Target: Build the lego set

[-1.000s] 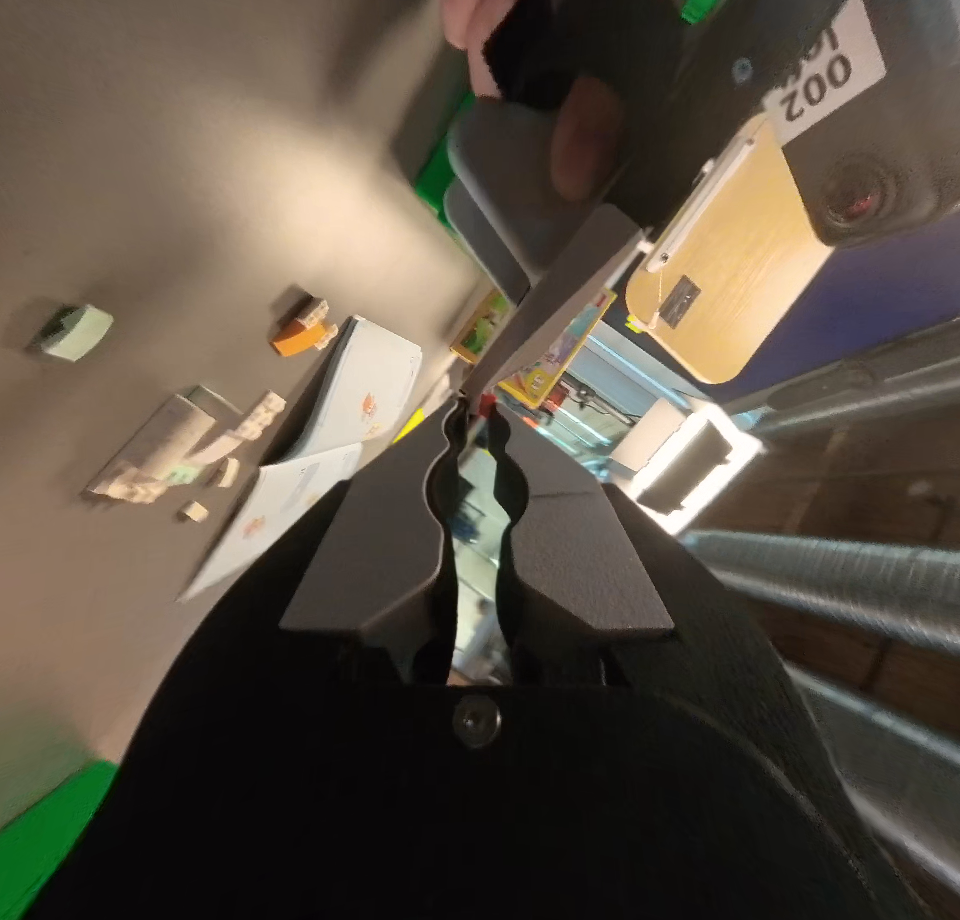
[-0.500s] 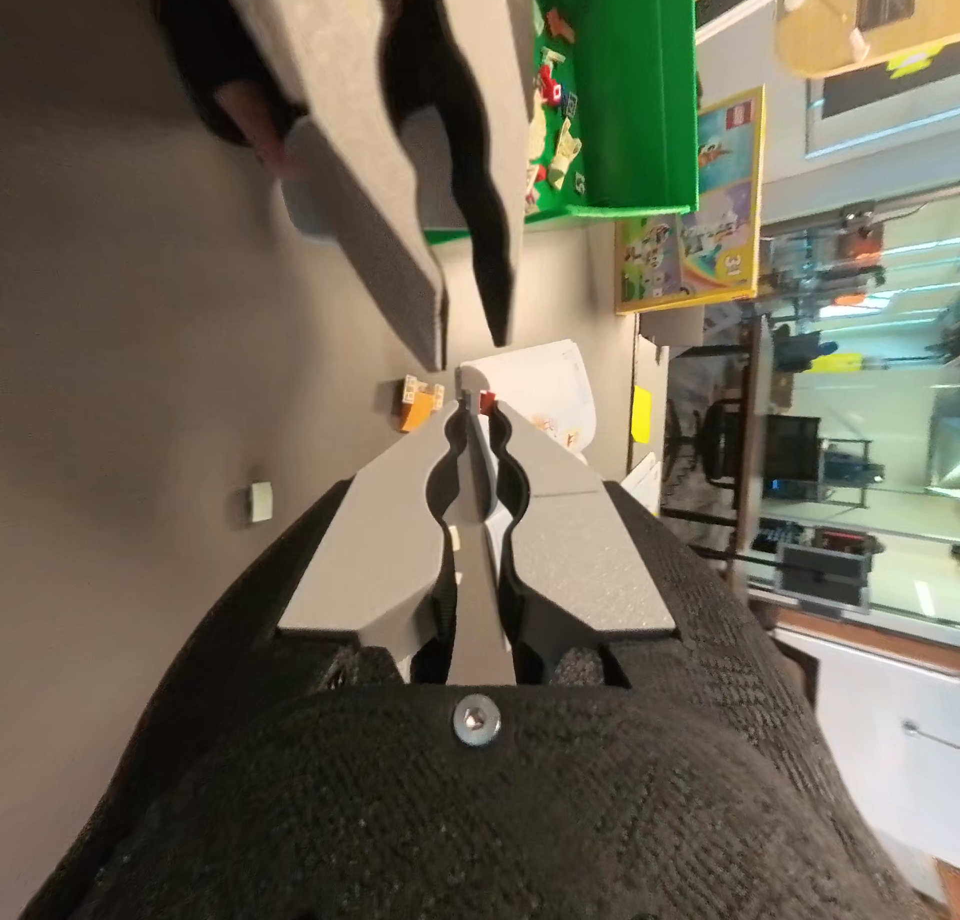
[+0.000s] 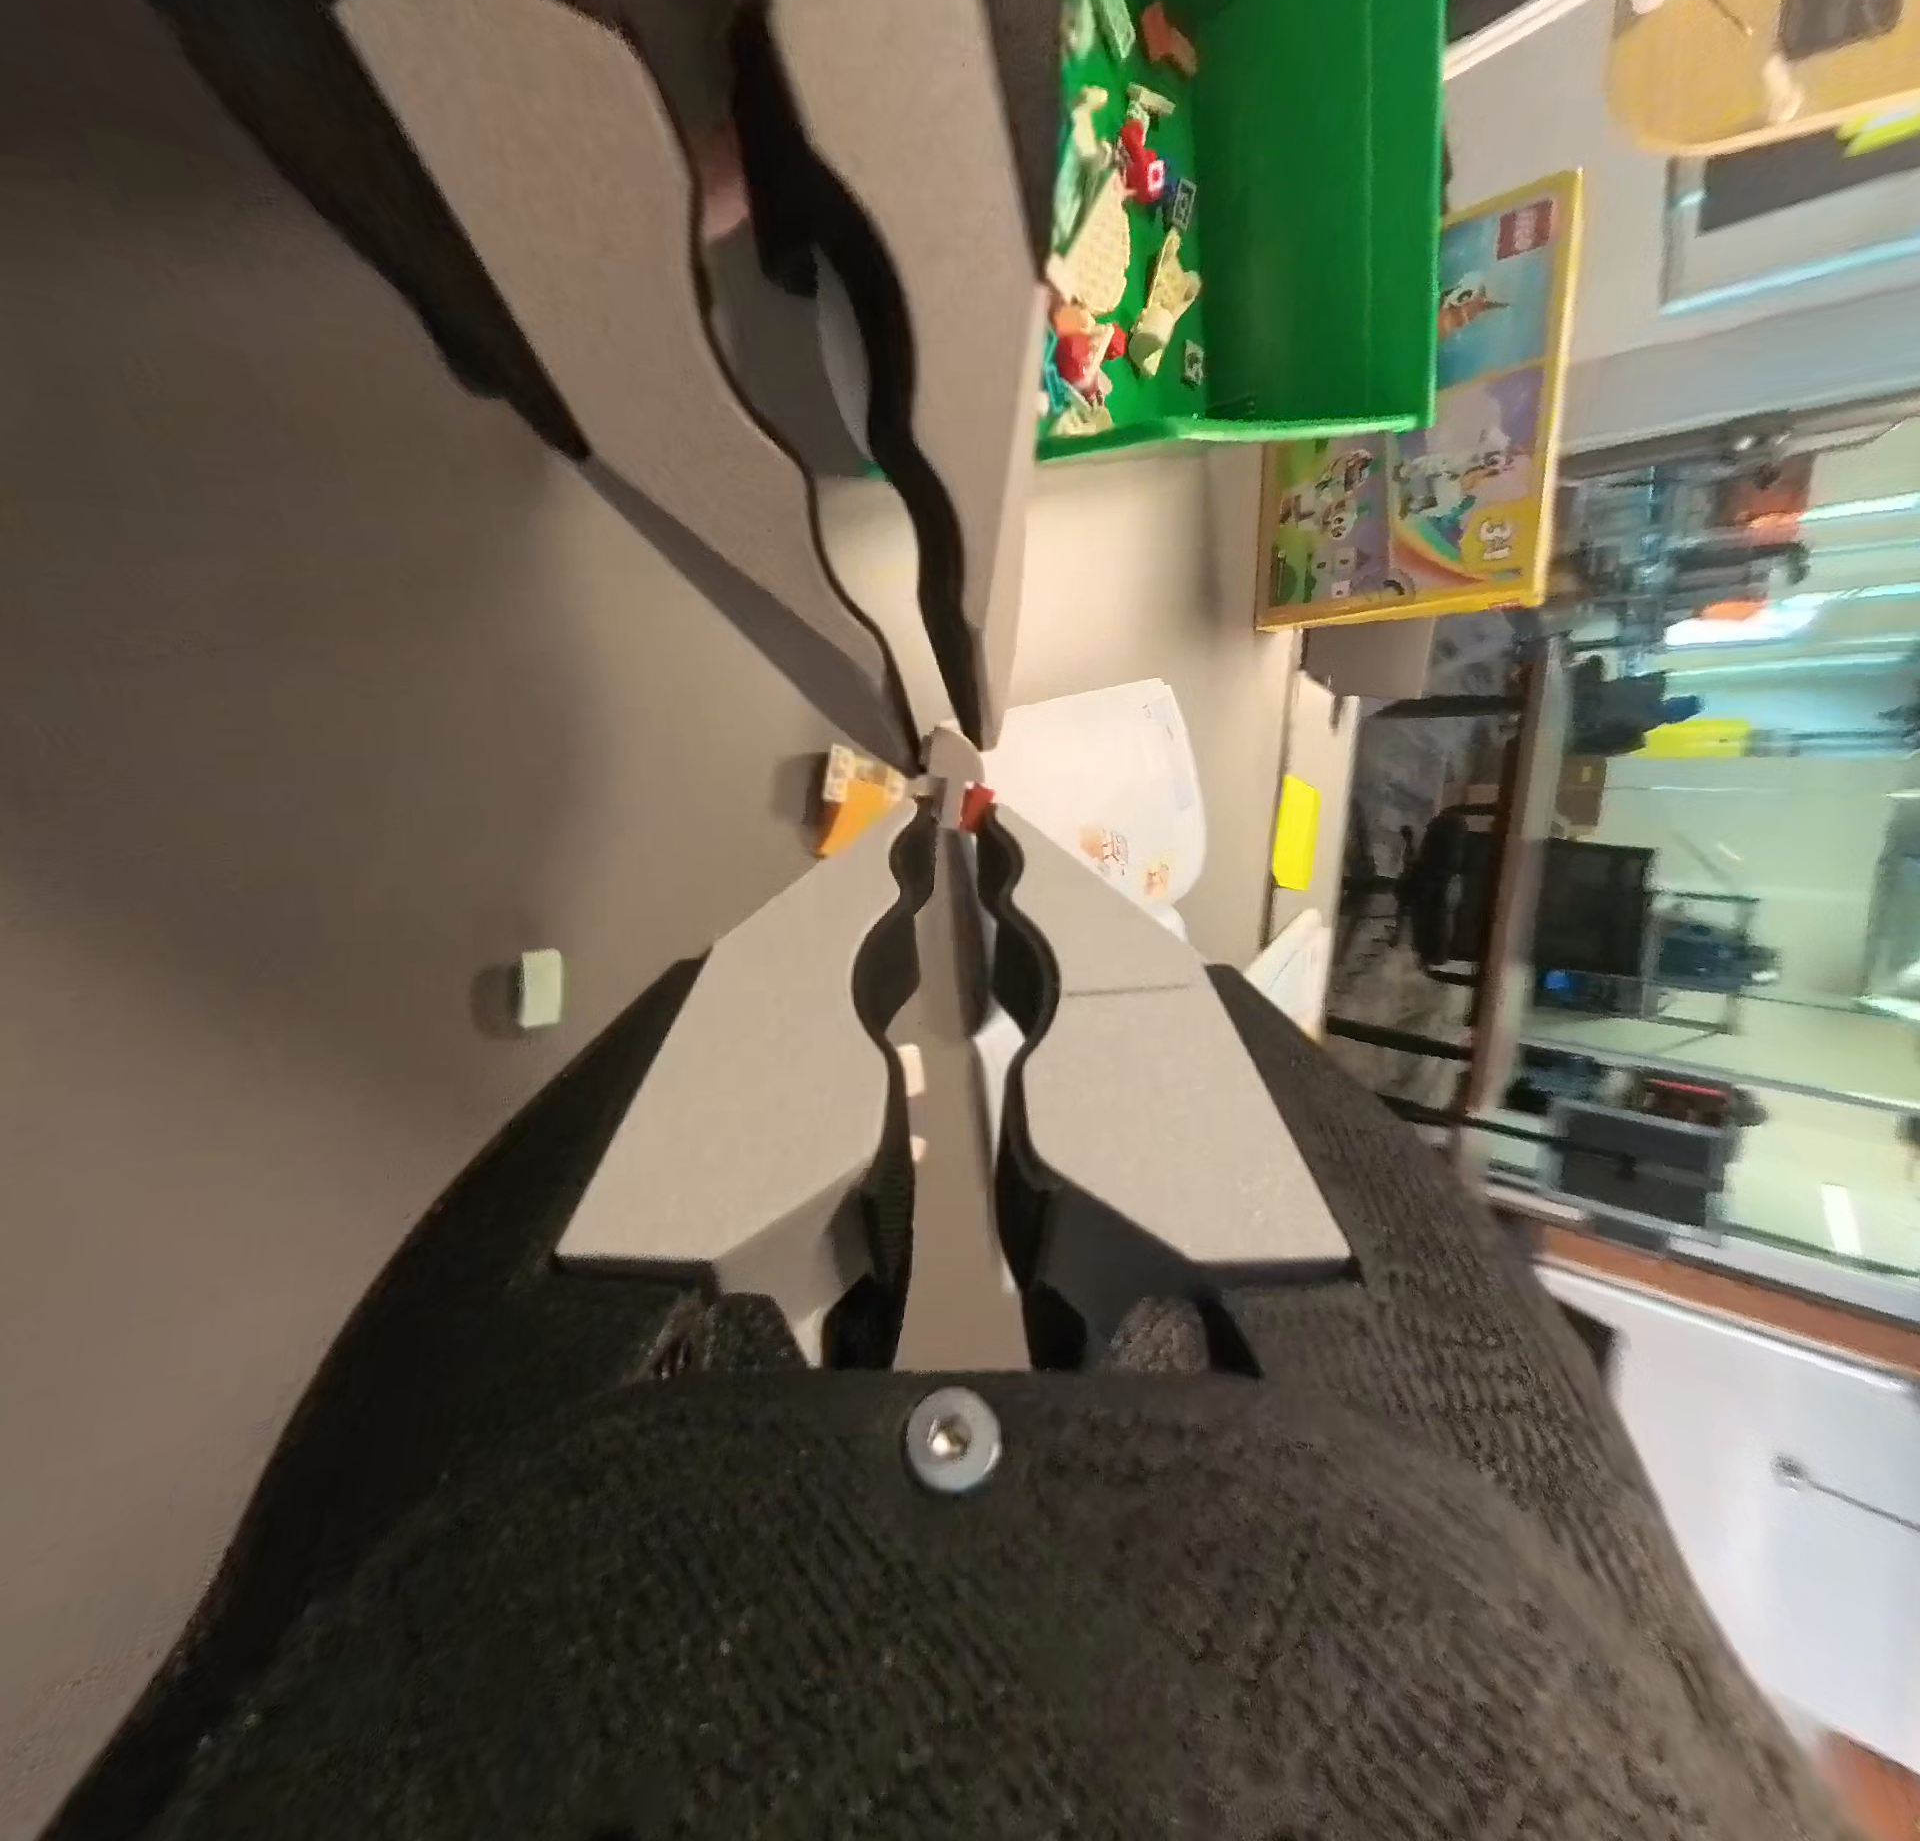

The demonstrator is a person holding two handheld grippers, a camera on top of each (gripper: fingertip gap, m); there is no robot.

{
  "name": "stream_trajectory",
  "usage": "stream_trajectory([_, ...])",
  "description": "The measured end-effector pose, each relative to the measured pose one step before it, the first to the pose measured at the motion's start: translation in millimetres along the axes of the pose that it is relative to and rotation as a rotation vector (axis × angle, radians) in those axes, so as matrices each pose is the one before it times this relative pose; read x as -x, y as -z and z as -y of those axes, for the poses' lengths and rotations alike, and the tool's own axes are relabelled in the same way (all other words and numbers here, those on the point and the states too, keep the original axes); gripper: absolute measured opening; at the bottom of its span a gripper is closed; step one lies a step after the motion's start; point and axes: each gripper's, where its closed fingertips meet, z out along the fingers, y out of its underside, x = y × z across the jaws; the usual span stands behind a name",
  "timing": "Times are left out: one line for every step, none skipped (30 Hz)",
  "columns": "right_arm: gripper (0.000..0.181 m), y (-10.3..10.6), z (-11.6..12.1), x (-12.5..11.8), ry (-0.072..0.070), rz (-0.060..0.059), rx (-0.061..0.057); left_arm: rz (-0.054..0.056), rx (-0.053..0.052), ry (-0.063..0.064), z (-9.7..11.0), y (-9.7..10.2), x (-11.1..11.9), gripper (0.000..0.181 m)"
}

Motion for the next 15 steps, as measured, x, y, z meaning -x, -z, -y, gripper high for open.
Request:
stream_trajectory([0.006, -0.08, -1.06, -0.08, 0.055, -0.0172, 0.0161, -0.002, 0.0091, -0.0017, -0.73, -0.64, -0.3, 0.007])
stream_trajectory([0.005, -0.22, -1.1, 0.45, 0.0539, -0.0141, 0.018, -0.0035, 0.0069, -0.0001, -0.77, -0.68, -0.25, 0.007])
stream_trajectory([0.005, -0.4, -0.77, 1.13, 0.043, -0.0073, 0.0145, -0.0082, 0.0083, -0.0001, -1.34, -0.54, -1.05, 0.006])
stream_trajectory([0.005, -0.26, -0.47, 1.11, 0.0312, -0.0039, 0.0068, -0.0027, 0.007, -0.0061, -0.91, -0.28, -0.78, 0.005])
stream_trajectory([0.005, -0.22, -0.39, 1.26, 0.0229, -0.0011, 0.0057, 0.0003, 0.0046, -0.0086, -0.76, 0.09, -0.63, 0.005])
stream_trajectory([0.005, -0.57, -0.5, 0.87, 0.0311, -0.0066, 0.0088, -0.0032, 0.0072, -0.0052, -0.99, -0.46, -0.6, 0.005])
stream_trajectory([0.004, -0.56, -0.39, -0.25, 0.0476, -0.0183, 0.013, 0.0027, 0.0053, -0.001, -0.88, -0.44, 0.51, 0.004])
stream_trajectory([0.004, -0.61, -0.35, -0.08, 0.052, -0.0174, 0.0172, 0.0051, 0.0037, 0.0003, -0.44, -0.38, 1.35, 0.004])
stream_trajectory([0.003, -0.88, -0.11, 0.99, 0.0424, -0.007, 0.016, -0.0005, 0.0054, -0.0025, -1.25, -0.51, 0.35, 0.003])
stream_trajectory([0.003, -0.87, 0.19, 0.31, 0.0258, -0.0056, 0.0091, -0.003, 0.0043, 0.0012, -1.21, 0.2, 0.05, 0.003])
stream_trajectory([0.001, -0.77, 0.36, 0.05, 0.0119, -0.0013, 0.0028, 0.0027, -0.001, 0.0033, -0.55, 0.45, 0.59, 0.003])
stream_trajectory([0.0, -1.07, 3.7, 5.47, 0.0024, 0.0342, -0.02, -0.0008, -0.0042, 0.0025, 0.34, 0.84, 1.46, 0.003])
stream_trajectory([0.0, 0.1, 20.05, 12.47, -0.0467, 0.0588, -0.1019, 0.0392, -0.0675, 0.0311, 10.7, 2.5, 7.66, 0.0])
stream_trajectory([0.0, -1.52, 24.86, 18.13, -0.0551, 0.0739, -0.0933, -0.0497, -0.0871, 0.0541, 17.66, 0.72, -4.76, 0.0])
stream_trajectory([0.0, -4.84, 13.1, 11.57, 0.0204, 0.0226, -0.0214, -0.0154, 0.0261, 0.0155, -2.28, -5.54, -3.35, 0.0])
